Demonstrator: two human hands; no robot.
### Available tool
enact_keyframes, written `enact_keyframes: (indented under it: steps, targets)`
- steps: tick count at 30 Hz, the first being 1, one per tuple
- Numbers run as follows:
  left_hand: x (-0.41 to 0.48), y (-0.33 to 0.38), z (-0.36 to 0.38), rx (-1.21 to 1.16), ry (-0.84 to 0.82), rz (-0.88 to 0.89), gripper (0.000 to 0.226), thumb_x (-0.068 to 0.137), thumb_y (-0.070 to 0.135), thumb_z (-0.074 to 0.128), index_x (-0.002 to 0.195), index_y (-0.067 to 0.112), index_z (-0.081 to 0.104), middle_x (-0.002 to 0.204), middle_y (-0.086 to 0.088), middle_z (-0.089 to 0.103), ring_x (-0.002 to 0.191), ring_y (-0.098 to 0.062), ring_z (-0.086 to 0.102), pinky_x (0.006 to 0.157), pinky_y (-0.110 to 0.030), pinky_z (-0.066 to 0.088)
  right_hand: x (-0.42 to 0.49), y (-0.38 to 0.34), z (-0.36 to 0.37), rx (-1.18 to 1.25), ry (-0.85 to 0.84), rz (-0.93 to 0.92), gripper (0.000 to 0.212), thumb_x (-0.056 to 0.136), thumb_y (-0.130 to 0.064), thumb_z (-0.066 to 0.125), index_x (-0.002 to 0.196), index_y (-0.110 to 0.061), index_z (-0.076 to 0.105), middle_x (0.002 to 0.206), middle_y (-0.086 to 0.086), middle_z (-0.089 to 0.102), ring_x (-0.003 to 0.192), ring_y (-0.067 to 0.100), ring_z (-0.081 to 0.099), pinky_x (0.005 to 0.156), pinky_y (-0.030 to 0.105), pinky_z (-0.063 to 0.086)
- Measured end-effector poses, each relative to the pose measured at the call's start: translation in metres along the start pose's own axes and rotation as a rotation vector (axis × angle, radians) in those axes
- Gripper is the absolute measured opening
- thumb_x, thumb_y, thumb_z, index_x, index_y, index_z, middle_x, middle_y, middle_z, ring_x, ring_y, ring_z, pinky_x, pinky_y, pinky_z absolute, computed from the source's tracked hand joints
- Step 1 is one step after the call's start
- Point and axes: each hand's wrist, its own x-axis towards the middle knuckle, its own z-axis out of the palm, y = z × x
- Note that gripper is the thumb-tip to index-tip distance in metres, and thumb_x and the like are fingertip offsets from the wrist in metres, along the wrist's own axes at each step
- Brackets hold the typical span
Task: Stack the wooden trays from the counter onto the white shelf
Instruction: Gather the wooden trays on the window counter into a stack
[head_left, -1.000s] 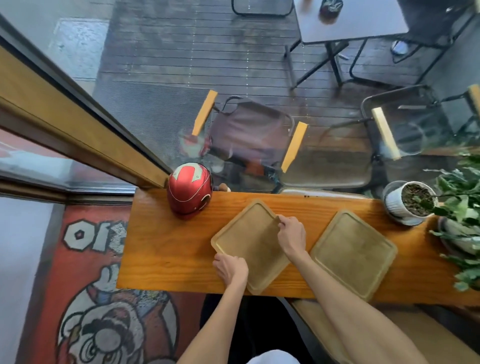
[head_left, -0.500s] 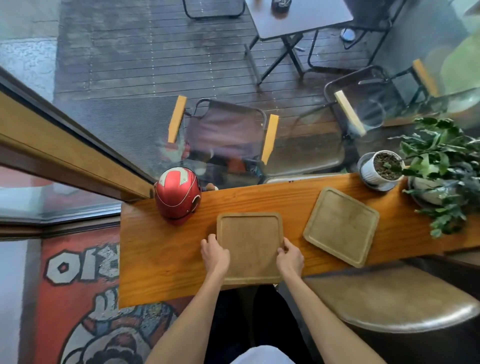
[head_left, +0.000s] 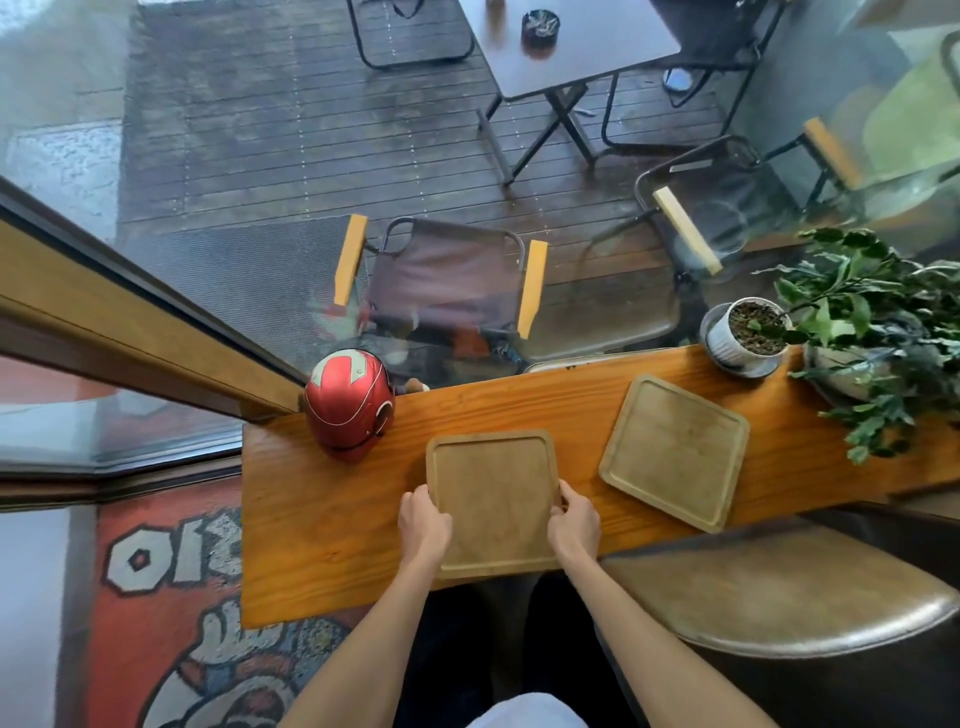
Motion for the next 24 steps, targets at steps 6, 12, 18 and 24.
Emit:
enact_keyframes:
  steps: [6,12,18,24]
  targets:
    - [-0.012,0.055,0.03,0.243,0.234,0.139,0.091,0.082,0.0,0.062,0.154,0.01,0.007,0.157,-0.021,0.013,0.146,-0.039,0.013,0.119,-0.05,0.016,0.02,-0.001,-0.035,0.165,-0.007,0.011,0.041,0.097,-0.023,0.056,0.138,-0.016,0.056,0.132,0.006,0.062,0.125,0.026,0.054,0.107,0.041,0.043]
    - [-0.022,0.192,0.103,0.23,0.129,0.612,0.037,0.097,0.005,0.045,0.132,0.01,0.055,0.129,-0.01,0.06,0.123,-0.026,0.05,0.103,-0.034,0.042,0.103,0.047,-0.169,0.269,0.314,0.145,0.033,0.098,-0.019,0.056,0.129,-0.01,0.058,0.128,0.015,0.061,0.118,0.033,0.057,0.101,0.047,0.048]
    - [-0.015,0.247,0.166,0.323,-0.209,0.305,0.027,0.095,0.008,0.041,0.117,-0.001,0.054,0.129,-0.021,0.052,0.118,-0.038,0.05,0.096,-0.045,0.044,0.15,0.091,-0.208,0.278,0.126,0.287,0.044,0.098,-0.022,0.056,0.139,-0.01,0.045,0.137,0.015,0.051,0.128,0.033,0.048,0.104,0.045,0.041]
    - [-0.026,0.234,0.185,0.277,-0.088,0.377,0.026,0.096,0.001,0.039,0.115,0.003,0.057,0.121,-0.017,0.05,0.11,-0.034,0.049,0.092,-0.04,0.045,0.149,0.095,-0.19,0.312,0.184,0.25,0.031,0.098,-0.013,0.054,0.129,-0.014,0.054,0.13,0.014,0.056,0.123,0.033,0.051,0.102,0.049,0.046]
